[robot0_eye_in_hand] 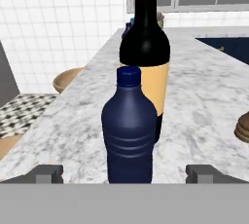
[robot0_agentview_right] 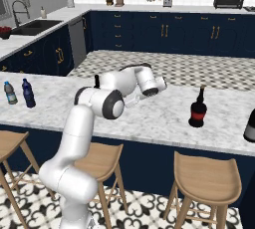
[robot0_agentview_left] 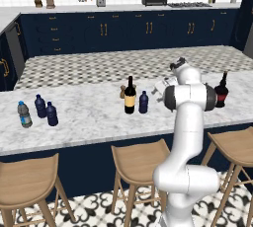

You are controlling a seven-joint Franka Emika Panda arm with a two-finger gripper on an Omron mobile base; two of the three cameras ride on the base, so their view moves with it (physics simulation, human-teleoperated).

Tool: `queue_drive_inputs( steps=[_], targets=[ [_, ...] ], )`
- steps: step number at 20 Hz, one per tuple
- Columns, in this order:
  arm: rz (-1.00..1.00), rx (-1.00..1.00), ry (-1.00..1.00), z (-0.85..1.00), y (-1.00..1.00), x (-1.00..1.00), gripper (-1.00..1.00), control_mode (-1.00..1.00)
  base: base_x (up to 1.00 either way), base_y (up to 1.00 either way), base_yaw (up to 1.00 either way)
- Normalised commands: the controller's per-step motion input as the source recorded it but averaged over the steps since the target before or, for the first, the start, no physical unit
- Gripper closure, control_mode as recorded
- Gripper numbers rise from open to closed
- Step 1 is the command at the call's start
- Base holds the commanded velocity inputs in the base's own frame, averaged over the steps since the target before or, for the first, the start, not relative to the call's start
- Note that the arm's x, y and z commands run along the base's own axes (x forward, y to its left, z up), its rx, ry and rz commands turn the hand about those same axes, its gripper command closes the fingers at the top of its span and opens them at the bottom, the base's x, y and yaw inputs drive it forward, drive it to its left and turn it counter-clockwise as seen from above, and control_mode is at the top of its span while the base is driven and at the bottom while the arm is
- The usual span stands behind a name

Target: Move the plastic bottles in the middle to the plastics group, and the glass bottles in the middle to the glass group.

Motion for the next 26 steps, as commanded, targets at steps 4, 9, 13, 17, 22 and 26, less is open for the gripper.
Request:
queue_drive_inputs(
  steps=[4,9,13,17,22,26],
  targets=[
    [-0.02,0.00,-0.07,0.00,0.25,-0.08,-1.00,-1.00,0.00,0.00,0.00],
    [-0.11,0.01,-0.02,0.00,0.10,0.00,-1.00,-1.00,0.00,0.00,0.00],
    [-0.14,0.01,0.00,0.00,0.00,-0.02,-1.00,-1.00,0.00,0.00,0.00],
    [-0.02,0.01,0.00,0.00,0.04,-0.06,-1.00,-1.00,0.00,0.00,0.00],
    [0.00,0.00,-0.01,-0.07,0.10,0.00,-1.00,-1.00,0.00,0.00,0.00],
    [0.00,0.00,0.00,-0.04,0.08,0.00,-1.00,-1.00,0.00,0.00,0.00]
  ],
)
